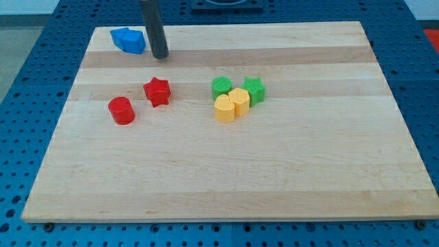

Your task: Move the heart to the bottom right of the board

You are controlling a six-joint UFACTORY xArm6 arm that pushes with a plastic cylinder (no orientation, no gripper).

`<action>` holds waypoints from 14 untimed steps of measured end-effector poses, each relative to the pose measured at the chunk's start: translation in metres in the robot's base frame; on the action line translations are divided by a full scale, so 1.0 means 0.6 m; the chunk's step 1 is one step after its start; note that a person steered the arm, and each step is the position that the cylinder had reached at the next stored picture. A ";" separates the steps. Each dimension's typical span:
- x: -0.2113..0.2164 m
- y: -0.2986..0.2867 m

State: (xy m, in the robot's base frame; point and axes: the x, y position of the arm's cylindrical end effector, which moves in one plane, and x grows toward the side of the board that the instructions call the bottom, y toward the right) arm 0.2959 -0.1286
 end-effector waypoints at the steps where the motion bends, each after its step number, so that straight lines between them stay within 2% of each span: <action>1: 0.051 0.025; 5: 0.239 0.162; 8: 0.275 0.277; 12: 0.391 0.388; 14: 0.419 0.452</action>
State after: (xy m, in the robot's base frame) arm 0.5471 0.1427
